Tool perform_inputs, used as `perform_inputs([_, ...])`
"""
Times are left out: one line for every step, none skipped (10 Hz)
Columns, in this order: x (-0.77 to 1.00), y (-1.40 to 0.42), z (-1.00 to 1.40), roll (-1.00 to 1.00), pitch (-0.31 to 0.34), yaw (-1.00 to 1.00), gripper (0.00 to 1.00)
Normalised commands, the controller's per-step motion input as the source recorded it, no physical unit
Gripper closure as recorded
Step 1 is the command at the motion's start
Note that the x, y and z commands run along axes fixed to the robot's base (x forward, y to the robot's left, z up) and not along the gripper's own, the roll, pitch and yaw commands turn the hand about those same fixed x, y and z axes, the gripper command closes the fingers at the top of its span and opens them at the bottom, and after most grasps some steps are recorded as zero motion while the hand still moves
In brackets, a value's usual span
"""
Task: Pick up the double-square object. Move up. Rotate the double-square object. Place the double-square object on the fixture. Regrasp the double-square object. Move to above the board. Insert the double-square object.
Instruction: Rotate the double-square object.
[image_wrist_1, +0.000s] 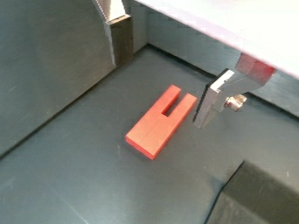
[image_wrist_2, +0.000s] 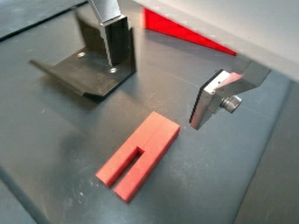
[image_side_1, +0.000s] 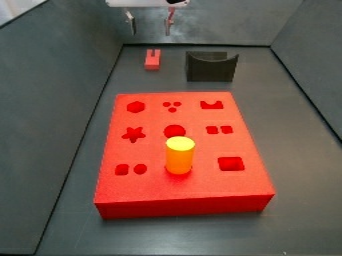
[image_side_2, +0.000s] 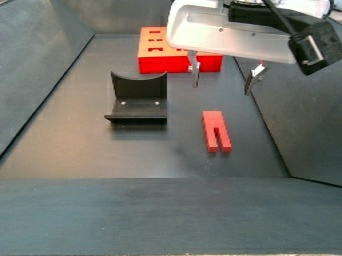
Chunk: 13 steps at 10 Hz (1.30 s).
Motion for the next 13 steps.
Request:
perform_inputs([0.04,0.01,-0.05,0.01,-0.017,0.56,0.0])
perform_inputs([0.04,0.01,-0.05,0.01,-0.017,0.32,0.0])
perform_inputs([0.0,0.0,-1.0,0.0,0.0,0.0,0.0])
perform_inputs([0.0,0.0,-1.0,0.0,-0.005,-0.04,0.0])
perform_inputs([0.02,0.01,-1.0,0.02,-0.024,-0.04,0.0])
perform_inputs([0.02,0.02,-1.0,0.03,-0.026,-0.04,0.0])
perform_inputs([0.02,0.02,-1.0,0.05,-0.024,-0.04,0.0])
perform_inputs([0.03,0.03,-1.0,0.06,-0.021,-0.03,0.0])
perform_inputs([0.04,0.03,-0.96,0.07,-0.016,-0.03,0.0])
perform_inputs([0.04,0.03,-0.81,0.09,-0.016,-0.02,0.0])
perform_inputs([0.04,0.02,-0.7,0.1,-0.013,-0.02,0.0])
perform_inputs([0.03,0.02,-0.56,0.11,-0.017,-0.02,0.0])
perform_inputs([0.03,0.02,-0.46,0.12,-0.018,-0.02,0.0])
